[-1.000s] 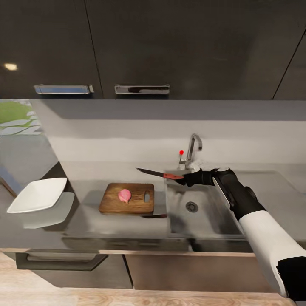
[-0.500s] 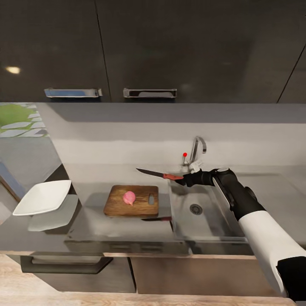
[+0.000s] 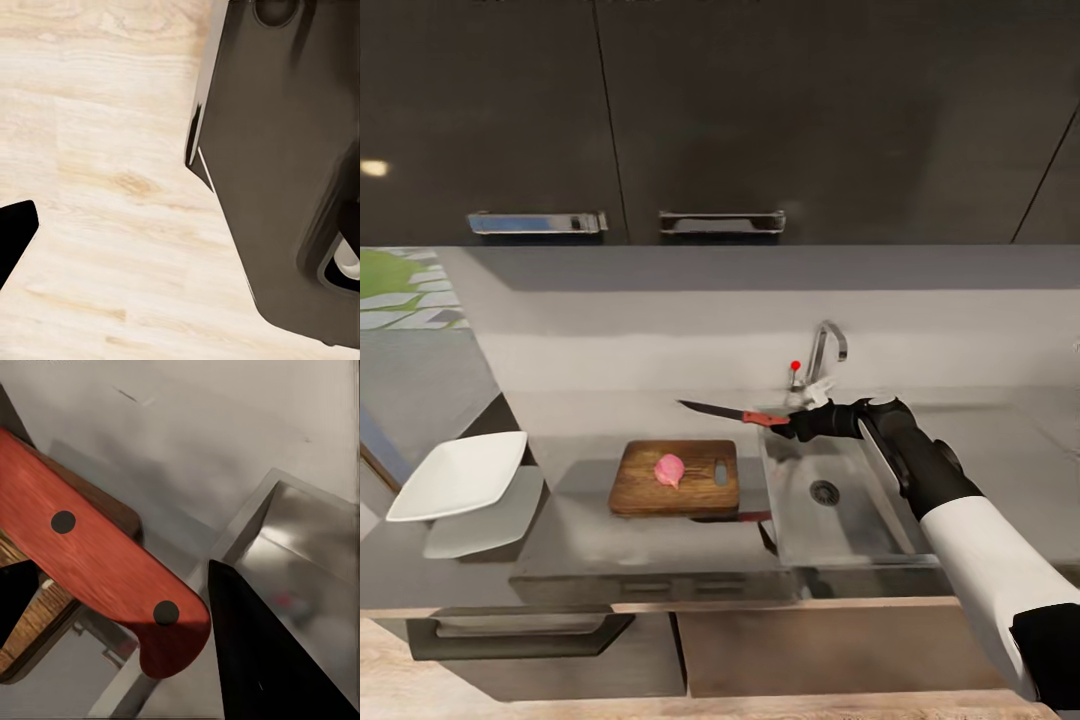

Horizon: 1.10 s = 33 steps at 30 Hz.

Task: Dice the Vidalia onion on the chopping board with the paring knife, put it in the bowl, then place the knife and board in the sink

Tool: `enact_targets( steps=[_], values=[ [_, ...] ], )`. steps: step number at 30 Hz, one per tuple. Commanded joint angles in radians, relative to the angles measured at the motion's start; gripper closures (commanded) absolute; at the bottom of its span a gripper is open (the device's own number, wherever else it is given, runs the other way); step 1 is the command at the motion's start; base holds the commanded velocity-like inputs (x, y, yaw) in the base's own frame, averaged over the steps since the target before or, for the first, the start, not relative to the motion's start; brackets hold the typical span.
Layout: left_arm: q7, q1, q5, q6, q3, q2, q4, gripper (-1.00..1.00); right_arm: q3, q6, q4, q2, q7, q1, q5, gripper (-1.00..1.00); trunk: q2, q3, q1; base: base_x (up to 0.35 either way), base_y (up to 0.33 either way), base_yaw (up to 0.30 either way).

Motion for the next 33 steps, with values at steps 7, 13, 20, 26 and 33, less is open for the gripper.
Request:
enact_targets(
  steps=[7, 13, 20, 26, 33],
  values=[
    [0.001, -0.001, 0.002, -0.004, -0.006, -0.001, 0.001, -1.0, 0.002, 0.005, -0.001, 0.0, 0.006, -0.001, 0.003, 1.0, -0.002, 0.006, 0.001, 0.0, 0.147, -0.188],
    [0.001, -0.001, 0.002, -0.004, -0.006, 0.0, 0.001, -1.0, 0.002, 0.005, 0.0, 0.001, 0.004, -0.001, 0.003, 1.0, -0.002, 0.01, 0.001, 0.0, 0.032, -0.115],
    [0.001, -0.001, 0.002, -0.004, -0.006, 0.002, 0.001, -1.0, 0.002, 0.0, 0.011, 0.001, 0.004, 0.0, 0.003, 1.0, -0.002, 0.011, 0.001, 0.0, 0.111, -0.012],
    [0.002, -0.001, 0.002, -0.004, -0.006, 0.003, 0.001, -1.0, 0.012, -0.003, 0.026, 0.014, 0.001, 0.0, 0.012, 1.0, -0.002, 0.011, 0.001, 0.0, 0.08, -0.001],
    [0.003, -0.001, 0.001, -0.004, -0.006, 0.0, -0.001, -1.0, 0.117, -0.023, 0.03, 0.022, -0.001, 0.0, 0.029, 1.0, -0.002, 0.011, 0.001, 0.0, 0.001, 0.0]
  ],
)
